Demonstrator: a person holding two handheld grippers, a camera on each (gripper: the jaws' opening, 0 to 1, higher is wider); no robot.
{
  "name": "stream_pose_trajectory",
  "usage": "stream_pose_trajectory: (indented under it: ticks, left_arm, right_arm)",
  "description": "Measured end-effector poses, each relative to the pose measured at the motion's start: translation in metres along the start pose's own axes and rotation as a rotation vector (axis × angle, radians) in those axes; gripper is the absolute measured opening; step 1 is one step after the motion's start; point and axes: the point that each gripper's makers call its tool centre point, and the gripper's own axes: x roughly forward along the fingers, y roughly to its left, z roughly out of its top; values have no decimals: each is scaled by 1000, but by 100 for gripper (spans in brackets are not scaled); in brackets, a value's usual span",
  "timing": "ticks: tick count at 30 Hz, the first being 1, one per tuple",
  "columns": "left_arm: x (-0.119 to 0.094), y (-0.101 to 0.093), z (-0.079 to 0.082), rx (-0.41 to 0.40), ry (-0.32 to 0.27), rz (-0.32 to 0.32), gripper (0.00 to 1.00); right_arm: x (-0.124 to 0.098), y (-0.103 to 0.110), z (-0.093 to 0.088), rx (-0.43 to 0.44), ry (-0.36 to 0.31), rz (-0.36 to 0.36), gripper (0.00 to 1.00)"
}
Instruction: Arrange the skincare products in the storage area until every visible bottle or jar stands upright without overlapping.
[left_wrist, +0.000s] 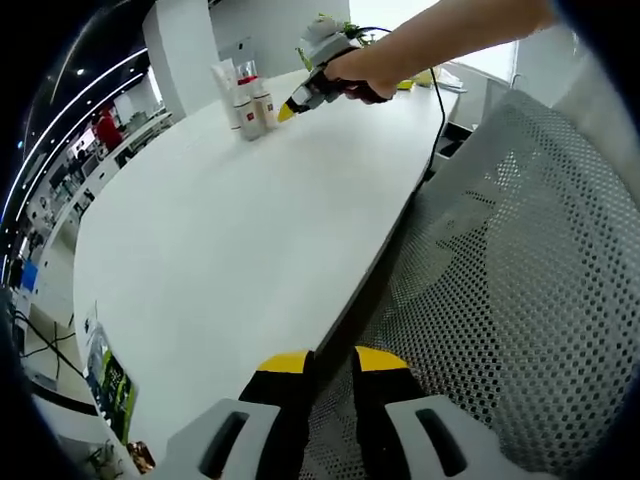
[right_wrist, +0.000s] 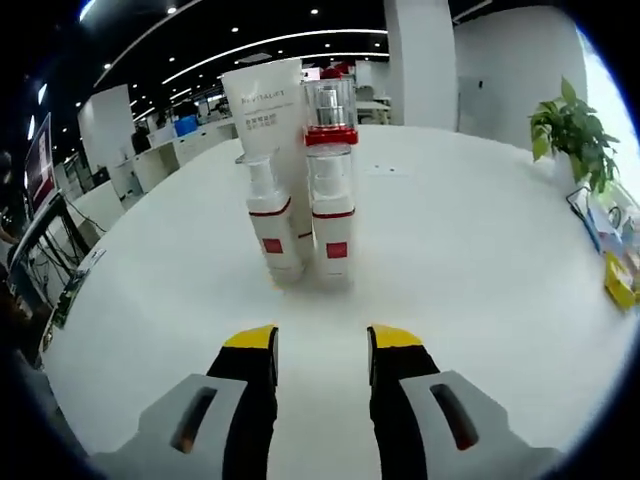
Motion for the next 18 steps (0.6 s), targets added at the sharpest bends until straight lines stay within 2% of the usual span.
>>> stream_pose_trajectory:
  ticks: [3,6,7,9,10,12,14,16,18]
  left_arm:
    - [-1,1,2,6,-12,5,16]
    - [-4,2,7,0,-43,9,16]
    - [-4,2,9,-9,-52,8,16]
    - [-6,5,13,-19,-79,15,16]
    - [-6,5,15,-26,-87,14,16]
    - [-11,5,28,-78,-161,-1,17]
    - [-15,8,36,-87,-207,-4,17]
    - [-18,11,43,-148,-247,-27,24]
    - [-24,14,52,-219,-299,-51,31]
  right_arm:
    - [-19,18,-4,4,10,24,36]
    - [-36,50,-9,-61,19,103,36]
    - [-42,57,-10,-60,16,109,36]
    - [-53,80,-10,-73,-1,181,36]
    - [-57,86,-8,-79,-16,189,35]
    - [-67,110,-11,-90,-9,260,37]
    - [-75,129,-15,-116,9,298,37]
    - [-85,152,-19,-171,33,367,36]
    - [-94,168,-14,-231,-3,395,36]
